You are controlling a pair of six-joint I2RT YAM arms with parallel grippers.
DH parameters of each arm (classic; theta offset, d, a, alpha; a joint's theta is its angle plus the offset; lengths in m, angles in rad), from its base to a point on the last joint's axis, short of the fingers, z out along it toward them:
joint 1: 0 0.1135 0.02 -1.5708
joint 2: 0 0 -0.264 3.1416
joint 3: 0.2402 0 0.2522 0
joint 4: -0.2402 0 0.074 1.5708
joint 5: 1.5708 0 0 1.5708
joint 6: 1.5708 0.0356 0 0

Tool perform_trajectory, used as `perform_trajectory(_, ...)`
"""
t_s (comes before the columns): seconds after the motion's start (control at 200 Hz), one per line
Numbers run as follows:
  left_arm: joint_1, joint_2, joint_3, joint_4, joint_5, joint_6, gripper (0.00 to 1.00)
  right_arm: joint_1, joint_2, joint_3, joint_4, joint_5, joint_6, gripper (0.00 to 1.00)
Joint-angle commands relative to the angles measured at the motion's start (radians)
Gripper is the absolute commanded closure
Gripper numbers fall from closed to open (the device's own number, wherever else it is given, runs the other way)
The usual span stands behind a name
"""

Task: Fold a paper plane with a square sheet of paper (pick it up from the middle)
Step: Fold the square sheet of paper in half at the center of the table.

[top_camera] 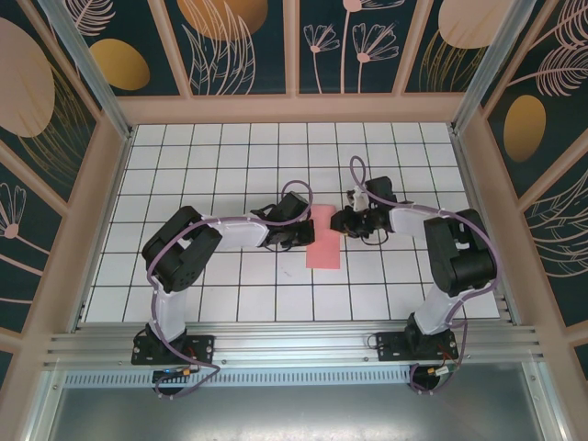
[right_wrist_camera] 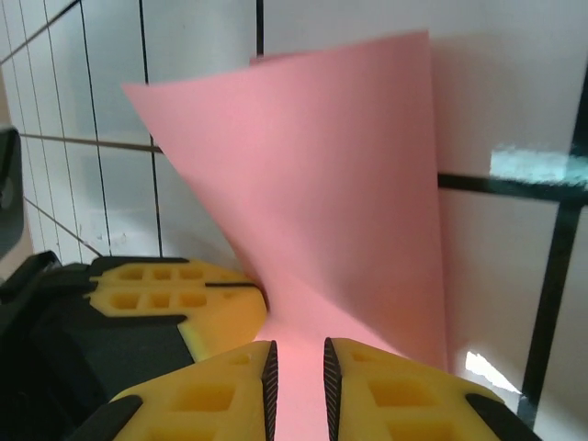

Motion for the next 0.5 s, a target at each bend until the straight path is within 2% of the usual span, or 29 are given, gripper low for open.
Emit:
perform_trajectory(0.0, -0.008, 0.069, -0.011, -0.103, -0.006, 0.023, 1.0, -0.013, 0.062, 0.014, 0.006, 0.003, -0.031, 0.77)
perform_trajectory(0.195, -0.008, 0.068, -0.015, -0.106, -0.005, 0.026, 1.0, -0.015, 0.109, 0.004, -0.012, 0.064, -0.034, 0.77)
perform_trajectory(0.495, -0.009, 0.062, -0.023, -0.106, -0.01, 0.024, 1.0, -0.015, 0.031, 0.103, -0.067, 0.012, -0.035, 0.77)
